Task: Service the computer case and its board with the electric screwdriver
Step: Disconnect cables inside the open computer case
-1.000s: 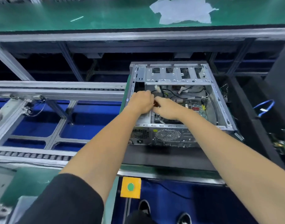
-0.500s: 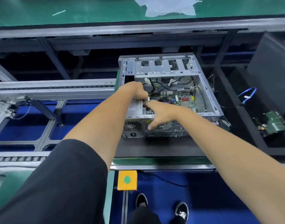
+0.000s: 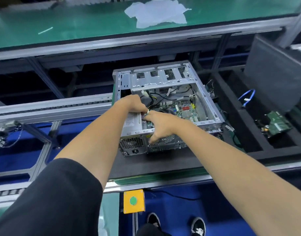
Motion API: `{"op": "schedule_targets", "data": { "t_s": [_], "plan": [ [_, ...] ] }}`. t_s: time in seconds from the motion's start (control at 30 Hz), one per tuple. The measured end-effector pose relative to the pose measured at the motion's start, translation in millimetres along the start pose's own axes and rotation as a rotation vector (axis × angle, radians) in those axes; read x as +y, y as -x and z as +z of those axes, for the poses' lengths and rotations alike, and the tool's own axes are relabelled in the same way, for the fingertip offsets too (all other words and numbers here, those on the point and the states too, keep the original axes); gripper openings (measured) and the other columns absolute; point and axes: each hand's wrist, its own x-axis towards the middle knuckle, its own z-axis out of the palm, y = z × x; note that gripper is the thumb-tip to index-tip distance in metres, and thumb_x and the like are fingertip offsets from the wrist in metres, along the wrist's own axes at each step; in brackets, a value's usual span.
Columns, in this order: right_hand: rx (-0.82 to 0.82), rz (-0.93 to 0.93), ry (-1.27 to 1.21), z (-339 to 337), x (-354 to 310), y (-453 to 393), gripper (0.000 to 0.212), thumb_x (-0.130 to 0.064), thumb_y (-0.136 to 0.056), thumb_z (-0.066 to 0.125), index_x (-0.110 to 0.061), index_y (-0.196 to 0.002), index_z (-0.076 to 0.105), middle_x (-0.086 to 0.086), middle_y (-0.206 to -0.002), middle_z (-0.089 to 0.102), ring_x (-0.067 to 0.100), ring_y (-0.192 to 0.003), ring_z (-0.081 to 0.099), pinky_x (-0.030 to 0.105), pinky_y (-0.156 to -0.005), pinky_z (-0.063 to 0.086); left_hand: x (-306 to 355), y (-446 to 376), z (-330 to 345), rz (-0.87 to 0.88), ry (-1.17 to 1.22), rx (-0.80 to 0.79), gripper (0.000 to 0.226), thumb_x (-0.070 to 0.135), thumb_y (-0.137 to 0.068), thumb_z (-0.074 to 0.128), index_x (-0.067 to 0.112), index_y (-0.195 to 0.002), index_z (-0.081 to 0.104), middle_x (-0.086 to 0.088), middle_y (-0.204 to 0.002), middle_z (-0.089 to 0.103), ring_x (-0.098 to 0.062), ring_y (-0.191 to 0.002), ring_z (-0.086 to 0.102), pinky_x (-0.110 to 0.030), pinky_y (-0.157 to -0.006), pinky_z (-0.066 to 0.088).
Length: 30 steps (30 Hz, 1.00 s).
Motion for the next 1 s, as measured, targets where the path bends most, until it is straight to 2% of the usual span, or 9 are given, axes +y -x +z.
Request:
{"op": "schedule_targets", "data": {
  "t_s": [0.13,0.27,0.37,0.47,0.6,0.67,0.77,0.9,1.0],
  "plan": [
    [0.036,-0.015,-0.211,-9.2,-1.9,19.0,0.085,-0.062,-0.08,0.071,-0.019,-0.147,0.042,-0.003,-0.138,0.043,0.013,-0.116,0.048,0.032,-0.092,0.044,1.4,-4.1,-2.8,0.029,-0.084,0.007,0.03,0.035,-0.082,0.055,0.006,-0.076,0.055,-0.01,-0.077,0.053,-0.021,-0.067,0.048,-0.03,-0.056,0.036],
    [0.276,0.112,-0.35,-48.8,12.0,43.4,0.035,-0.044,-0.094,0.062,-0.011,-0.102,0.069,-0.001,-0.092,0.066,0.015,-0.084,0.062,0.034,-0.077,0.052,29.5,-7.1,-11.0,0.173,-0.035,0.3,0.024,0.022,-0.086,0.049,0.009,-0.067,0.055,-0.007,-0.072,0.057,-0.027,-0.069,0.053,-0.029,-0.053,0.036],
    [0.465,0.265,-0.387,-78.8,32.9,62.1,0.047,-0.037,-0.1,0.054,-0.006,-0.066,0.062,0.005,-0.057,0.063,0.012,-0.049,0.055,0.027,-0.058,0.048,71.4,-5.3,-16.7,0.311,0.09,0.408,0.031,0.028,-0.09,0.05,0.007,-0.069,0.058,-0.01,-0.07,0.059,-0.028,-0.069,0.054,-0.032,-0.056,0.038],
    [0.614,0.397,-0.487,-94.6,55.0,79.1,0.05,-0.029,-0.104,0.046,-0.012,-0.059,0.059,-0.006,-0.037,0.054,0.003,-0.036,0.051,0.022,-0.052,0.044,115.4,3.5,-16.5,0.446,0.25,0.475,0.04,0.028,-0.092,0.046,0.011,-0.056,0.049,-0.005,-0.056,0.051,-0.022,-0.056,0.046,-0.03,-0.05,0.03],
    [0.654,0.426,-0.547,-98.2,84.1,109.4,0.025,0.007,-0.091,0.046,-0.009,-0.076,0.058,0.002,-0.066,0.061,0.014,-0.057,0.055,0.025,-0.058,0.046,163.4,12.1,-4.3,0.525,0.341,0.434,0.026,0.022,-0.089,0.047,0.012,-0.067,0.052,-0.002,-0.063,0.052,-0.021,-0.061,0.047,-0.031,-0.054,0.033],
    [0.689,0.451,-0.526,-94.2,102.0,127.4,0.034,0.018,-0.08,0.045,-0.014,-0.081,0.056,0.005,-0.084,0.062,0.017,-0.073,0.056,0.028,-0.065,0.049,182.8,12.5,4.9,0.574,0.38,0.415,0.008,0.014,-0.084,0.05,0.015,-0.081,0.057,0.003,-0.075,0.056,-0.019,-0.072,0.051,-0.03,-0.062,0.039],
    [0.797,0.544,-0.57,-86.2,130.8,153.8,0.038,0.017,-0.08,0.047,-0.02,-0.072,0.055,0.007,-0.085,0.063,0.02,-0.078,0.057,0.032,-0.073,0.049,213.7,7.5,17.0,0.62,0.423,0.373,0.011,0.011,-0.082,0.05,0.018,-0.084,0.059,0.009,-0.077,0.056,-0.015,-0.076,0.052,-0.028,-0.063,0.038],
    [0.813,0.649,-0.59,-70.4,173.5,181.9,0.023,0.005,-0.089,0.05,-0.014,-0.08,0.059,0.005,-0.084,0.064,0.011,-0.068,0.055,0.007,-0.054,0.042,260.6,-5.6,33.4,0.637,0.37,0.301,0.012,0.009,-0.082,0.05,0.013,-0.083,0.061,0.005,-0.078,0.056,-0.018,-0.077,0.052,-0.027,-0.063,0.037],
    [0.757,0.685,-0.629,-60.1,217.8,191.6,0.02,0.0,-0.091,0.051,-0.016,-0.083,0.059,0.002,-0.083,0.064,0.015,-0.073,0.059,0.015,-0.057,0.045,298.6,-29.7,47.9,0.566,0.283,0.237,0.011,0.009,-0.081,0.049,0.008,-0.082,0.059,-0.004,-0.084,0.06,-0.023,-0.079,0.054,-0.029,-0.067,0.042]
  ]
}}
